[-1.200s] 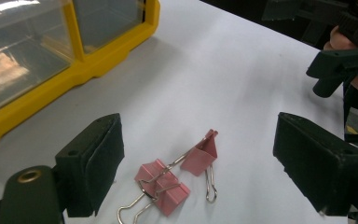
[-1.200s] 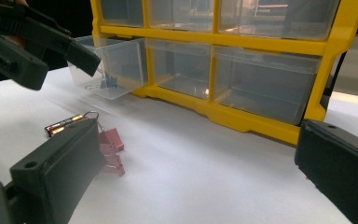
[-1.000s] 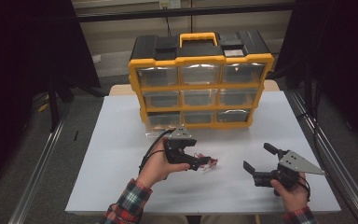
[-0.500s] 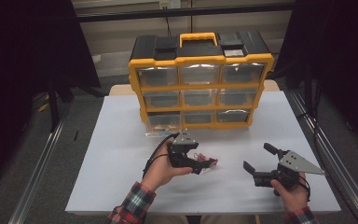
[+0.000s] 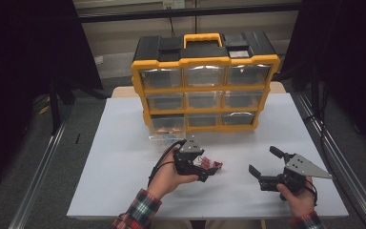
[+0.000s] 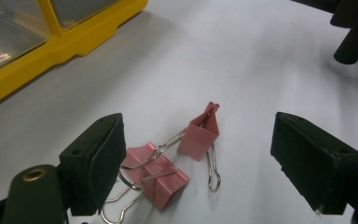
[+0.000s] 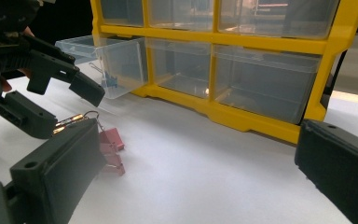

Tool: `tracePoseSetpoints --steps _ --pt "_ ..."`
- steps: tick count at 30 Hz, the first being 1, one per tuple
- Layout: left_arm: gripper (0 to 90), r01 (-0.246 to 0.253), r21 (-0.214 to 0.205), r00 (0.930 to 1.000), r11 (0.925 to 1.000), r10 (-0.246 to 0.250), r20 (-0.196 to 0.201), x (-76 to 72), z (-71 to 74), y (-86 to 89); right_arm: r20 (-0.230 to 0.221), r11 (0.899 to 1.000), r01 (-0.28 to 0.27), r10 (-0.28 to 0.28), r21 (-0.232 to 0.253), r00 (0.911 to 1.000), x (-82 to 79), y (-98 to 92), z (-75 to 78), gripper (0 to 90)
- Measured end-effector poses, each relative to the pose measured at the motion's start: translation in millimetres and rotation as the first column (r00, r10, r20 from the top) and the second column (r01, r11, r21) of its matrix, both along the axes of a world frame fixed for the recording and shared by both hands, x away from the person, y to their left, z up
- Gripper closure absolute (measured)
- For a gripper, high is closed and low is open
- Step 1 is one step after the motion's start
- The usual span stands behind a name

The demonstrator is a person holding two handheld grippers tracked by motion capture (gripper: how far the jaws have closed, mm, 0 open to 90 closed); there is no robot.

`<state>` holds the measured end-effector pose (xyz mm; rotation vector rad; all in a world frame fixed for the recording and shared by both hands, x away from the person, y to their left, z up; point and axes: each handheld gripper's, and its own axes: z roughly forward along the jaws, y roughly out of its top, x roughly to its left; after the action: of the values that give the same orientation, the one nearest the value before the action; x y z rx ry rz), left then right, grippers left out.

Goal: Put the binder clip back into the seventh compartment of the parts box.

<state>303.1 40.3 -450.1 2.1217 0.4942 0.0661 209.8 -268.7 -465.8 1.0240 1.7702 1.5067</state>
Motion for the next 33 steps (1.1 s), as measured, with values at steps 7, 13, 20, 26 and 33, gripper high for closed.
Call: tracePoseSetpoints --steps 7,13,20,26,33 --pt "20.3 0.020 0.018 0.9995 0.9996 -0.020 0.023 -1.8 -3.8 -3.2 0.001 1.000 0.002 -0.002 -0.004 1.0000 0.1 0.0 -0.1 0.0" --pt "24.8 0.025 0.023 0.9992 0.9994 -0.026 0.031 1.3 -7.2 -6.9 0.001 1.000 0.003 -0.003 -0.004 1.0000 0.1 0.2 -0.2 0.0" --pt "34.7 0.055 0.053 0.9967 0.9971 -0.058 0.057 0.3 -12.6 -13.8 -0.002 1.000 0.002 -0.002 -0.005 1.0000 -0.1 -0.6 -0.1 0.0" --pt "43.9 0.068 0.076 0.9932 0.9948 -0.074 0.090 2.1 -14.8 -15.5 0.000 1.000 0.000 0.000 -0.002 1.0000 0.2 -0.1 -0.4 0.0" --pt "48.3 0.070 0.112 0.9908 0.9912 -0.082 0.108 3.2 -15.9 -19.1 -0.003 1.000 0.003 -0.003 -0.002 1.0000 0.0 -0.1 -0.3 0.0"
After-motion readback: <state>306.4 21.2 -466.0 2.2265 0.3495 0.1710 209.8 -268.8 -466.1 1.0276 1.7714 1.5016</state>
